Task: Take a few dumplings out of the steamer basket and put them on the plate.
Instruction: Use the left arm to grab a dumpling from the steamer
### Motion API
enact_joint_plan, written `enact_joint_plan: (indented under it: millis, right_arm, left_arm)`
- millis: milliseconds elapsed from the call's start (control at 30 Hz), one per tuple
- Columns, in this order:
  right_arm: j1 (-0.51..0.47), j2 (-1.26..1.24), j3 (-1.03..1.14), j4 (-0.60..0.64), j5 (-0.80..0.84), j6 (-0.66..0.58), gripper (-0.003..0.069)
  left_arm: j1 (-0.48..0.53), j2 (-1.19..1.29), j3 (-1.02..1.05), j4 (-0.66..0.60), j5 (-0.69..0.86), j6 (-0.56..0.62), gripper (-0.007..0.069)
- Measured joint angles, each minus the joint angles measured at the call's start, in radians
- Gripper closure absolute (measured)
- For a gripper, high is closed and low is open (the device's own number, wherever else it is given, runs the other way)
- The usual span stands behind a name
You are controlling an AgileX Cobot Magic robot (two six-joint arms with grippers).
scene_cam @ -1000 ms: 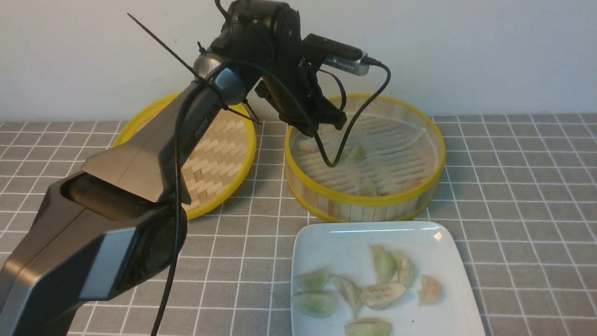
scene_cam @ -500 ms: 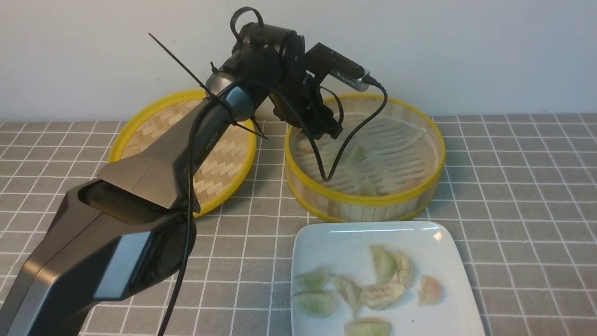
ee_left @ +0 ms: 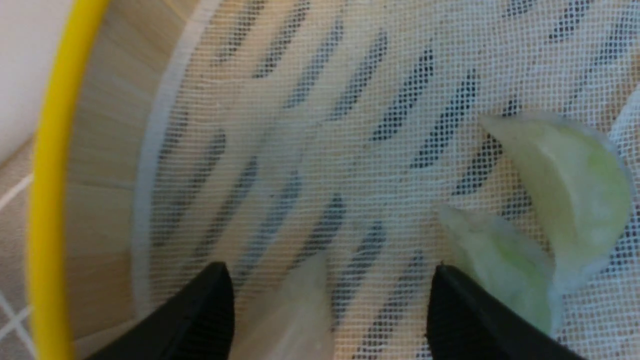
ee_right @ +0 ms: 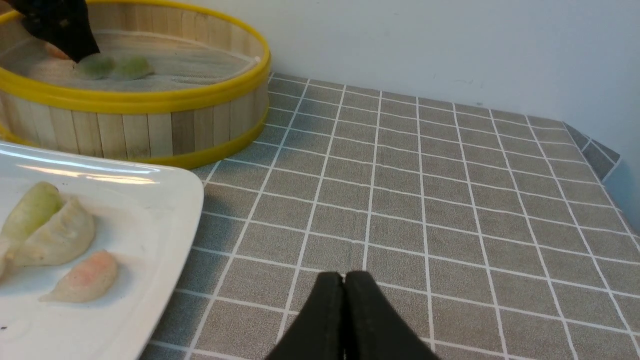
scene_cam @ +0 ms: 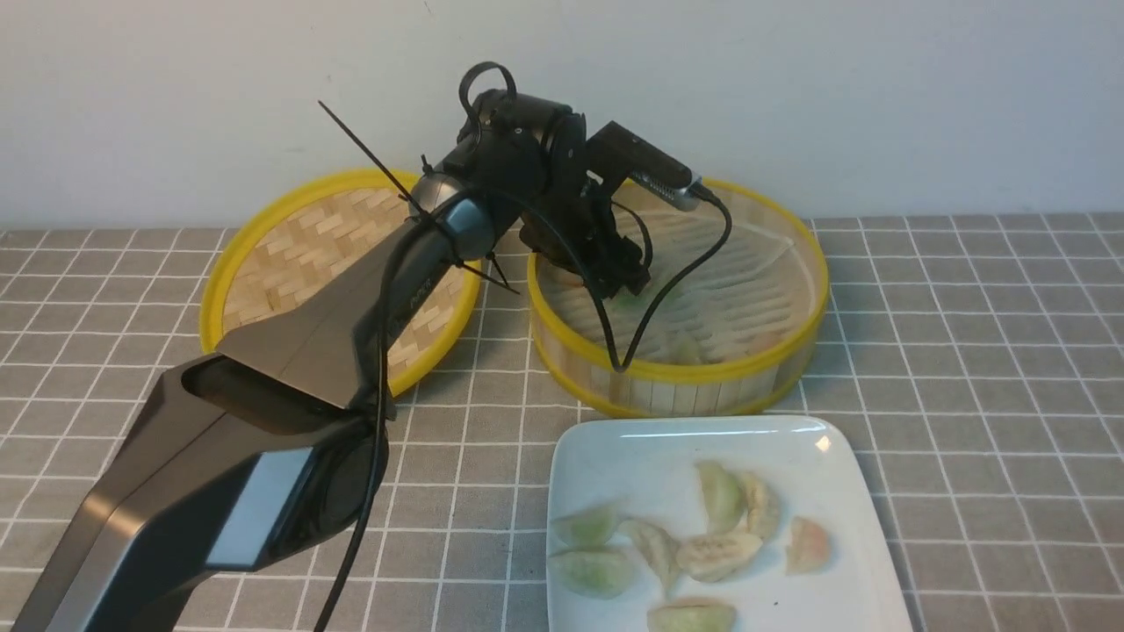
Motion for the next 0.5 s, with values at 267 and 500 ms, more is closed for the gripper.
enact_joint_plan:
  millis: [267, 500]
  right_arm:
    - [0.0, 0.0, 0.0, 0.0, 0.0, 0.0, 0.0673]
    - [0.0, 0.0, 0.0, 0.0, 0.0, 0.0, 0.0673]
  left_arm:
    - [-0.002, -0.002, -0.005, 0.024, 0.035, -0.02, 0.035]
    - [-0.001, -0.065, -0.003, 0.036, 0.127, -0.012, 0.0445]
